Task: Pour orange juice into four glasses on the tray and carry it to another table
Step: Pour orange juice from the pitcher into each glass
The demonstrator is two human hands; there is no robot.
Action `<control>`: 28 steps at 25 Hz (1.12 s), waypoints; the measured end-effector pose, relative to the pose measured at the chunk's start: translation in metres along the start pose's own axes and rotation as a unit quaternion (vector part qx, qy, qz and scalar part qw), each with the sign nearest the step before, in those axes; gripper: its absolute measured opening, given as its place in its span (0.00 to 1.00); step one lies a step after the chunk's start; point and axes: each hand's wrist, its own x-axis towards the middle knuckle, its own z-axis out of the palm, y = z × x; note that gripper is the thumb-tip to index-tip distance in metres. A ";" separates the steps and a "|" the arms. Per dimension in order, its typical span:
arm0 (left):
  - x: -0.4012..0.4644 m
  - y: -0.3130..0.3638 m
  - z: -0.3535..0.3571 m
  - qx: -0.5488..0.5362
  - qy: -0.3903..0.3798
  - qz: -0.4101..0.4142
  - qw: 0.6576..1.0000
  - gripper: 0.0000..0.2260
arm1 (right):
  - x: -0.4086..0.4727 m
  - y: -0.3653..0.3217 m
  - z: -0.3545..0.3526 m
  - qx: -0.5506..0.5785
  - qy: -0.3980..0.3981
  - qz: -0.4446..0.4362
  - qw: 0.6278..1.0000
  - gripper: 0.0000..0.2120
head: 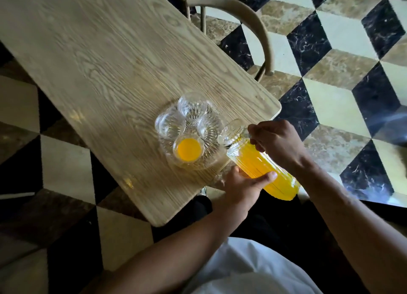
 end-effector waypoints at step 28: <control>0.009 0.032 -0.002 -0.076 -0.051 -0.082 0.992 0.27 | 0.050 -0.026 0.014 -0.113 -0.073 0.011 0.991 0.20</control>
